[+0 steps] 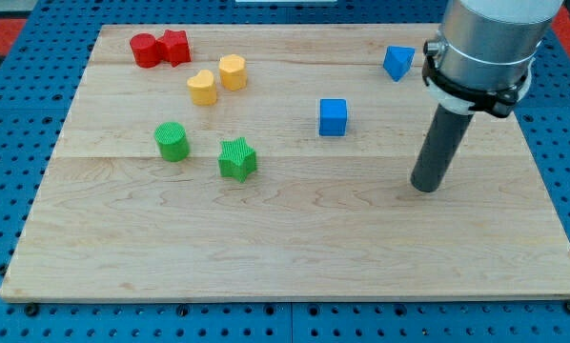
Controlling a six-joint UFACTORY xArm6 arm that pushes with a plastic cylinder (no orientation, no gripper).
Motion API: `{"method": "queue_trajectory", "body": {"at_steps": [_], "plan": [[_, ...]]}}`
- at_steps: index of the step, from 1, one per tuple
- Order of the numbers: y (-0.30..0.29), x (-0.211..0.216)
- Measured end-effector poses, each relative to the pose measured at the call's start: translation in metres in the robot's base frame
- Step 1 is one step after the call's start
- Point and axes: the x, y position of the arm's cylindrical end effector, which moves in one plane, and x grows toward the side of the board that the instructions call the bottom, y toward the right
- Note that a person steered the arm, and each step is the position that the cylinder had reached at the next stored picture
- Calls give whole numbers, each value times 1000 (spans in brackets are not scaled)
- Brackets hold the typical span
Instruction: Move the blue cube closer to the blue triangle
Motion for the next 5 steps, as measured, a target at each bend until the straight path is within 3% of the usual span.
{"method": "queue_trajectory", "body": {"at_steps": [1, 2, 4, 5], "plan": [[-70, -42], [-92, -91], [-54, -164], [-63, -168]]}}
